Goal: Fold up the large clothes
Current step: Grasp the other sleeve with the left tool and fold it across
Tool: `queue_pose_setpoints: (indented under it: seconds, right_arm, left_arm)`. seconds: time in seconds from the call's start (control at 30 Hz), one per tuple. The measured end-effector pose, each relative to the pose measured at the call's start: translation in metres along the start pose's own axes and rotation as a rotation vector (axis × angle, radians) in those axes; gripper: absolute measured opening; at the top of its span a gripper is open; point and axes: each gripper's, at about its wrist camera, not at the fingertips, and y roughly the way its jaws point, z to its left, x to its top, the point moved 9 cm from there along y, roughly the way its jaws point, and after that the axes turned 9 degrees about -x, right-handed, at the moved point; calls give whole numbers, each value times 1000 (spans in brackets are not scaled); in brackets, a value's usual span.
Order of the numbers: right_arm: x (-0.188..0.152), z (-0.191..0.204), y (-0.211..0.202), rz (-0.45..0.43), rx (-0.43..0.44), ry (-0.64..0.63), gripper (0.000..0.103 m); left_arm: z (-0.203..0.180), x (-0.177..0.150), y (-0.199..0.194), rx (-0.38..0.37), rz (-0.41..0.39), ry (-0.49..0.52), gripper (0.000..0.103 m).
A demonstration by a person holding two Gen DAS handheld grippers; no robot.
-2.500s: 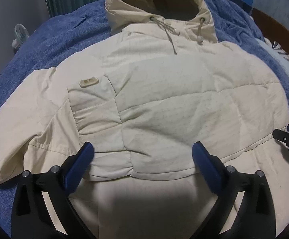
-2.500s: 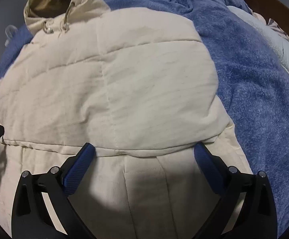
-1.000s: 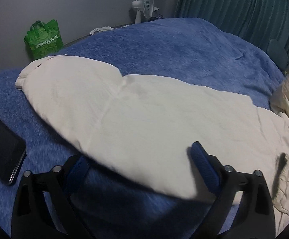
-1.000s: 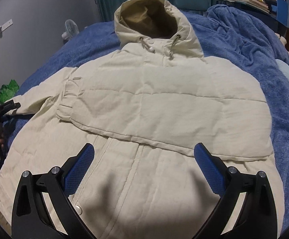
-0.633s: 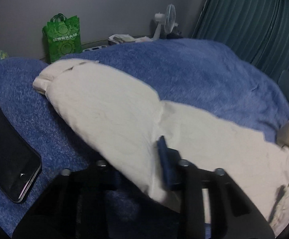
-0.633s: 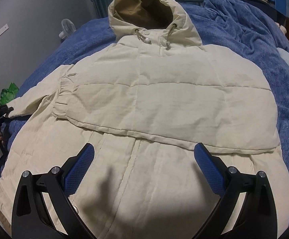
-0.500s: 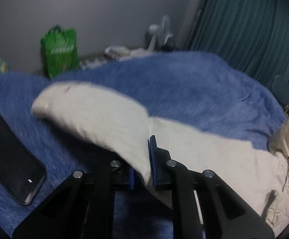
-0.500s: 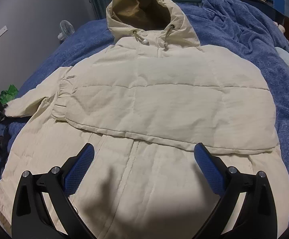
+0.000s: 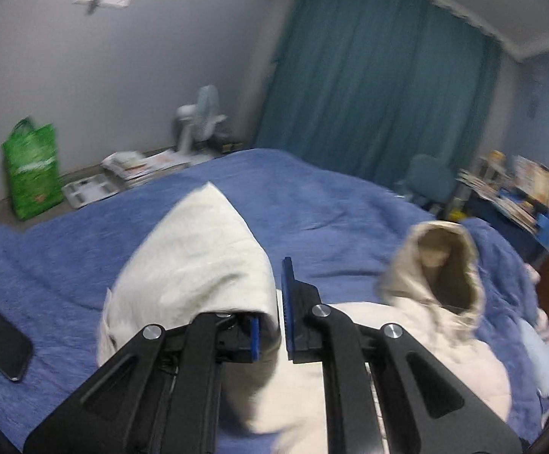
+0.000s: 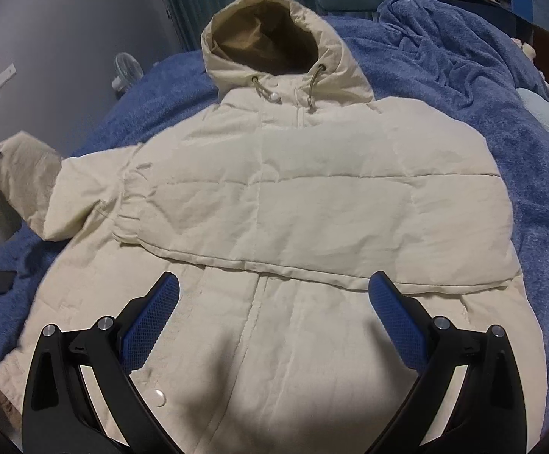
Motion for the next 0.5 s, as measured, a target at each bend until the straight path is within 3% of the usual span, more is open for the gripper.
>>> queue_pose_setpoints:
  seconds: [0.3,0.5]
  right_arm:
    - [-8,-63,-63,-34,-18,135,96]
    - [2,-110,-79,-74,-66,230,96]
  left_arm:
    - [-167,-48,-2,-262,67,229,7]
    - [-249,-129,17,-450,238,292,7]
